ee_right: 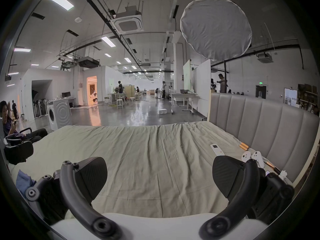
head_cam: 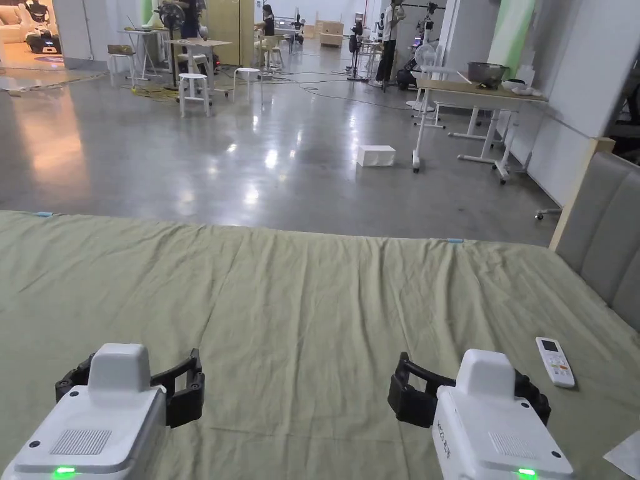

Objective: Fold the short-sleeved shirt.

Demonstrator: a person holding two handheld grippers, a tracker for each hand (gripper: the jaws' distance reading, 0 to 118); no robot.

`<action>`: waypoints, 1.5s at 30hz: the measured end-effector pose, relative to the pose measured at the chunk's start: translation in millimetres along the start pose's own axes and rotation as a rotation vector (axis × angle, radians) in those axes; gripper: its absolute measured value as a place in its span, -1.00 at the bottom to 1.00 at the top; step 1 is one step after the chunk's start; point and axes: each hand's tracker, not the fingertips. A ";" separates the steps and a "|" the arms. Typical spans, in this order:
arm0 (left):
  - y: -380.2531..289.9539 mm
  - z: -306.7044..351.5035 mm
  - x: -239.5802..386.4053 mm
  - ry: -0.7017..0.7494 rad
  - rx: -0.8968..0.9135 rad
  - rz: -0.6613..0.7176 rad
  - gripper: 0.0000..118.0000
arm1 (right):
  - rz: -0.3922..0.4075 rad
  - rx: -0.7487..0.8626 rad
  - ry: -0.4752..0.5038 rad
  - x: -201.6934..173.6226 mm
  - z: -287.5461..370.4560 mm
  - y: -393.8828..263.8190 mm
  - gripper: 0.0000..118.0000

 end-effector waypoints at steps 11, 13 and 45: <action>4.1 -1.4 -6.8 0.002 -0.011 0.013 0.55 | -0.080 -0.064 0.046 3.2 -2.1 12.5 1.00; 5.4 -1.2 -7.5 0.000 -0.006 0.008 0.55 | -0.086 -0.065 0.045 2.4 -1.5 14.2 1.00; 8.2 -3.5 -3.1 -0.019 -0.011 -0.007 0.55 | -0.142 -0.223 -0.008 10.3 -21.4 12.4 1.00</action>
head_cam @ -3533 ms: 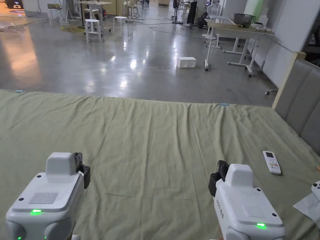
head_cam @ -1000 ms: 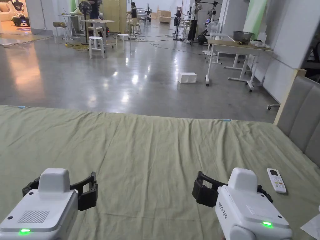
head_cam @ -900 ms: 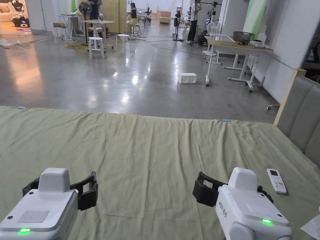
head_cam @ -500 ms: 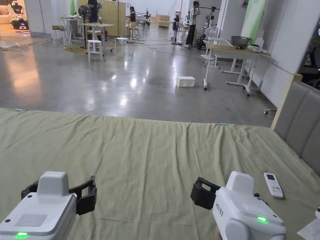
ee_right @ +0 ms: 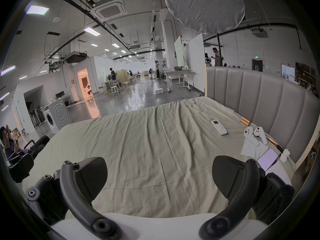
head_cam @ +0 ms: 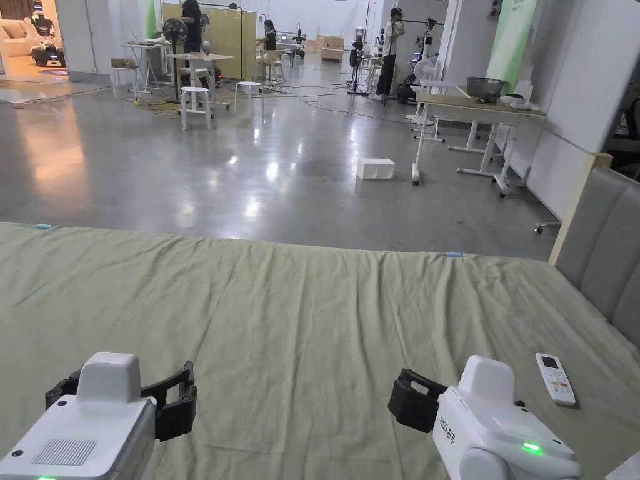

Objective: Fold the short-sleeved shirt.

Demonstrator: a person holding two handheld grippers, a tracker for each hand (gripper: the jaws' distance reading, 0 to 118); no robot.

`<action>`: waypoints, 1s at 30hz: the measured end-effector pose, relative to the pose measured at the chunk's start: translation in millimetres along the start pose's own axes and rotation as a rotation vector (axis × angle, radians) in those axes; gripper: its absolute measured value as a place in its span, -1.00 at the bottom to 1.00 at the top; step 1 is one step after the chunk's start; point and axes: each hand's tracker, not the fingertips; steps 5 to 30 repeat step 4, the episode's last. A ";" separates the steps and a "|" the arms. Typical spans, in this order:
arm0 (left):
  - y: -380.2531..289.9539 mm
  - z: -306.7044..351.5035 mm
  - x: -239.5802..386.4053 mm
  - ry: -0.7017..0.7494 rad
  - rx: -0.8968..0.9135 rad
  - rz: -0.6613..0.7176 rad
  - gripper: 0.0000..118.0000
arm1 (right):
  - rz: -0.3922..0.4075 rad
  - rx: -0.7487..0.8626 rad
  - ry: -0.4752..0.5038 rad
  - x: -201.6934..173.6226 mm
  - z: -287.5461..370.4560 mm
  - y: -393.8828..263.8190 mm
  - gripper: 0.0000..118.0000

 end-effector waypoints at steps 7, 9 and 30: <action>0.4 -1.1 -0.5 0.001 0.004 -0.004 0.55 | 0.009 0.033 -0.019 0.2 1.8 -3.5 1.00; 0.4 -1.1 -0.5 0.001 0.004 -0.004 0.55 | 0.009 0.033 -0.019 0.2 1.8 -3.5 1.00; 0.4 -1.1 -0.5 0.001 0.004 -0.004 0.55 | 0.009 0.033 -0.019 0.2 1.8 -3.5 1.00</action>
